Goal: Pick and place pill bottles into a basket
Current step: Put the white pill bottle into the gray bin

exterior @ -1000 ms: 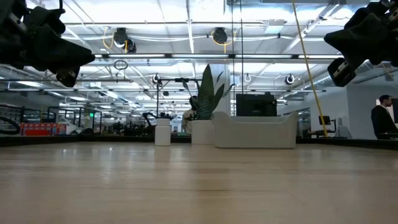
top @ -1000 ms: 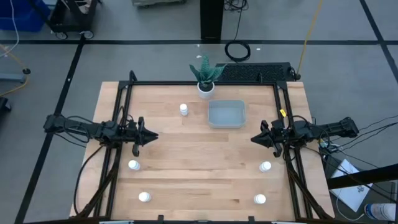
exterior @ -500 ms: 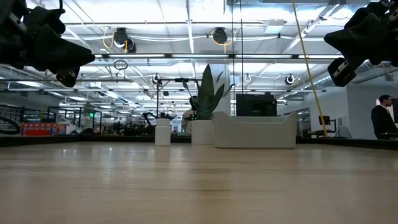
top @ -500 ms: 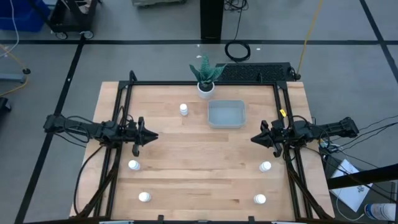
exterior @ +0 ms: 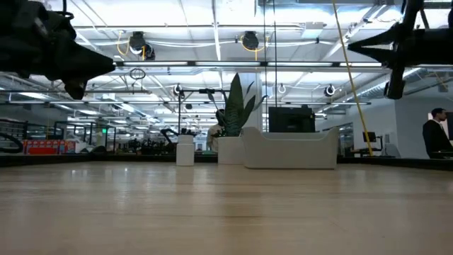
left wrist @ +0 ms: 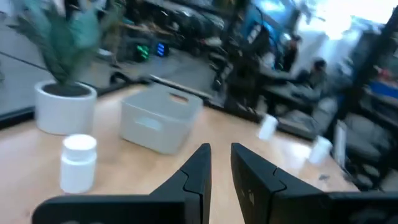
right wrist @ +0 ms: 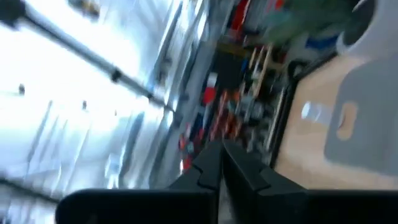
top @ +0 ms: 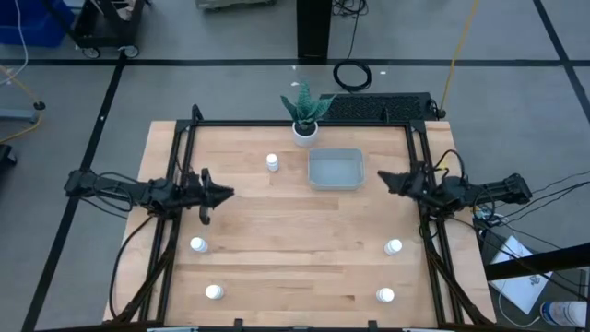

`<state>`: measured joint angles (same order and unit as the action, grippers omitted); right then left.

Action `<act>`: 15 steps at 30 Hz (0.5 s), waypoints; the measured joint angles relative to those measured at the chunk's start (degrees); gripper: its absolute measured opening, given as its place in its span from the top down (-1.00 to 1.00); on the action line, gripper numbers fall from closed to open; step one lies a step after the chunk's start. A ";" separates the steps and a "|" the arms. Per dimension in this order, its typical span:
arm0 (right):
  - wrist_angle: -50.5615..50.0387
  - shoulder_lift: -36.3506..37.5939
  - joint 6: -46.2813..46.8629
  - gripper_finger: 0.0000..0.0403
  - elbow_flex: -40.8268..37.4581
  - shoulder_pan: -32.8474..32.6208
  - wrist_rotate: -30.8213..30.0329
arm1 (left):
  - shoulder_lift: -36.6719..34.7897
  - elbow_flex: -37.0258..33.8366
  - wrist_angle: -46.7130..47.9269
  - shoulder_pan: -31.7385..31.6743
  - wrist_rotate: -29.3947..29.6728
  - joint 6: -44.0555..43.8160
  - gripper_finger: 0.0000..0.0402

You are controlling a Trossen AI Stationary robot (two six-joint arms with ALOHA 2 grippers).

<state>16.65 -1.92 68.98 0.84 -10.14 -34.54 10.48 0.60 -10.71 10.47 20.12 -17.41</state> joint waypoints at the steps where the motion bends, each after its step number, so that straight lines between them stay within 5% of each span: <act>1: -0.08 0.01 0.81 0.96 0.00 -0.01 -1.79 | 0.05 0.00 -1.48 -0.01 1.08 -1.15 0.68; 5: 0.24 -0.02 3.54 0.96 0.00 -0.01 -4.88 | 0.16 0.00 -5.95 -0.01 1.63 -11.15 0.68; 9: 4.68 -0.02 4.26 0.96 0.00 -0.01 -5.34 | 0.20 0.00 -13.16 0.10 0.82 -33.32 0.68; 15: 6.03 -0.47 3.23 0.96 0.00 -0.01 -4.19 | 0.39 0.00 -19.62 0.05 10.47 -37.00 0.68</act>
<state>22.69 -2.39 72.21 0.84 -10.15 -38.73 10.87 0.60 -30.33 10.52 30.60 -54.41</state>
